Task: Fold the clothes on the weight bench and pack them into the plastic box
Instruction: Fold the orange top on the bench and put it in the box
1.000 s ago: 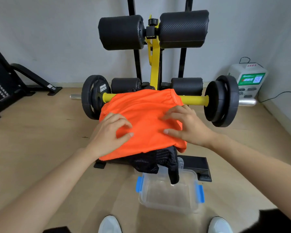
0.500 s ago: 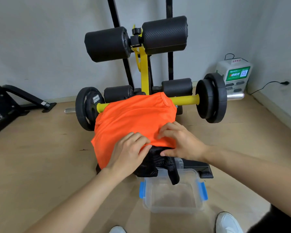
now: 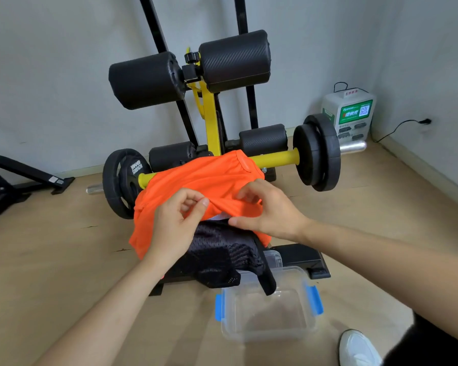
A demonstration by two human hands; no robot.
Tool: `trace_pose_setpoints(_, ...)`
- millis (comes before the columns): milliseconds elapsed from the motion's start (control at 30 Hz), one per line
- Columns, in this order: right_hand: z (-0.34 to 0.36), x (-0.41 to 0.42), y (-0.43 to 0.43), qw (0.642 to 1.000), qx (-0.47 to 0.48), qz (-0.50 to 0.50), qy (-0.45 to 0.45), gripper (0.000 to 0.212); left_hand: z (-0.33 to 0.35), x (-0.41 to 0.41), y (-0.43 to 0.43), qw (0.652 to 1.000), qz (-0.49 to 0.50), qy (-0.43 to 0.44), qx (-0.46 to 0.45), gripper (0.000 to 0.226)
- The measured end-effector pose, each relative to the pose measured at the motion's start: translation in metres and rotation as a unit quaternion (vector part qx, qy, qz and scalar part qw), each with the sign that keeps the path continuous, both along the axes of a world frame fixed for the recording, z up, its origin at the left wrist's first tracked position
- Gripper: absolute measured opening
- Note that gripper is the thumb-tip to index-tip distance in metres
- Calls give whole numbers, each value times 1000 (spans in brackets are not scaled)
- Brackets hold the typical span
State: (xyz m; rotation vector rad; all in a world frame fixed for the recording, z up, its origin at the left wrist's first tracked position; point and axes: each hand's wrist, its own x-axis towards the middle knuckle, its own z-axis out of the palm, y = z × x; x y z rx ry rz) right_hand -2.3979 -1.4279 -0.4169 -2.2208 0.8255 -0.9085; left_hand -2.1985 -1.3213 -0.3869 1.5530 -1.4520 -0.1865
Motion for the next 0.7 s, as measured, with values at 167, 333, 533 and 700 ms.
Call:
trace_pose_setpoints(167, -5, 19, 11, 992, -90, -92, 8, 39, 3, -1, 0, 999, -30, 18, 4, 11)
trace_pose_setpoints(333, -9, 3, -2, 995, -78, -51, 22, 27, 4, 1, 2, 999, -34, 23, 7, 5)
trace_pose_setpoints(533, -15, -27, -29, 992, -61, -63, 88, 16, -2, 6, 0, 1000, -24, 17, 11, 5)
trace_pose_setpoints(700, -21, -45, -48, 989, 102, -42, 97, 7, -7, 10, -3, 999, -1, 3, 33, 11)
